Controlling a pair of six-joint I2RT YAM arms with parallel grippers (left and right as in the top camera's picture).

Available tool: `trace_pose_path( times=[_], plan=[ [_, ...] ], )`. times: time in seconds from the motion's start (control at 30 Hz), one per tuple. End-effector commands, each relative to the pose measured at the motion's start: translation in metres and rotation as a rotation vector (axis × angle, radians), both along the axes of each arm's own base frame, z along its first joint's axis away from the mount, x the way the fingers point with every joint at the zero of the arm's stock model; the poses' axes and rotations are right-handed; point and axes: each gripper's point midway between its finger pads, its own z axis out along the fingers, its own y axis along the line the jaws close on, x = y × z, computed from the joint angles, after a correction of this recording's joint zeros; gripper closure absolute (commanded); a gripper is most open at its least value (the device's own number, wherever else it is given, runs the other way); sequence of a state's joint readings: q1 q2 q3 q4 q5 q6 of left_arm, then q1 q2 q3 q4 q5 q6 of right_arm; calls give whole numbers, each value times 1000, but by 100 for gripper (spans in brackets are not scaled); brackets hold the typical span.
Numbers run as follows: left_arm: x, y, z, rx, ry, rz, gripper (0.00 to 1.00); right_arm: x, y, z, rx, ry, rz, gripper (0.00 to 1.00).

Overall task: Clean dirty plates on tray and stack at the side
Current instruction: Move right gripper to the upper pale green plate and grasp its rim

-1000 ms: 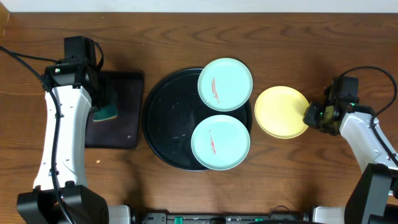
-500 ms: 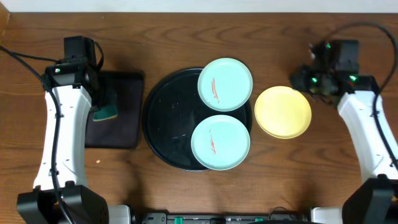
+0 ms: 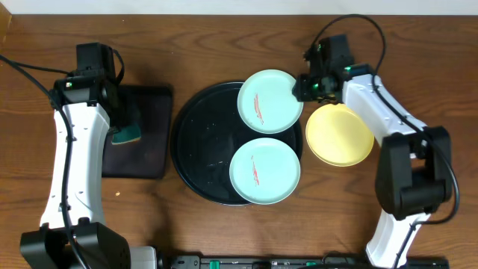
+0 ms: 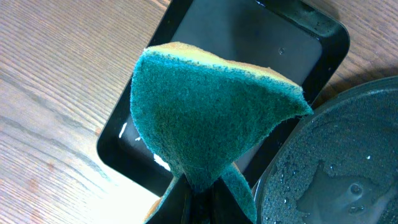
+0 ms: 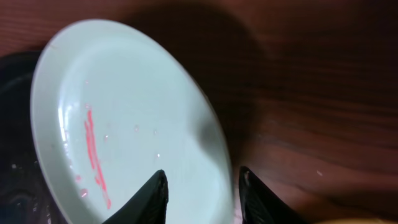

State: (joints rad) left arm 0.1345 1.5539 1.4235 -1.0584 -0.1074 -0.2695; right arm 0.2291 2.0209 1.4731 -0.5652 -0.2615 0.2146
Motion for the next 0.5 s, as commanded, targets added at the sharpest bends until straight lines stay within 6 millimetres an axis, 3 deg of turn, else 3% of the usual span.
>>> trace_pose_path(
  times=[0.0, 0.17, 0.33, 0.47],
  plan=[
    [4, 2, 7, 7, -23, 6, 93, 7, 5, -11, -24, -9, 22, 66],
    [4, 2, 7, 7, -23, 6, 93, 7, 4, -21, -38, 5, 20, 70],
    [4, 2, 7, 7, -22, 6, 93, 6, 4, -21, -35, 9, 16, 91],
    [4, 2, 7, 8, -22, 5, 93, 6, 6, -20, -4, 35, -39, 97]
  ],
)
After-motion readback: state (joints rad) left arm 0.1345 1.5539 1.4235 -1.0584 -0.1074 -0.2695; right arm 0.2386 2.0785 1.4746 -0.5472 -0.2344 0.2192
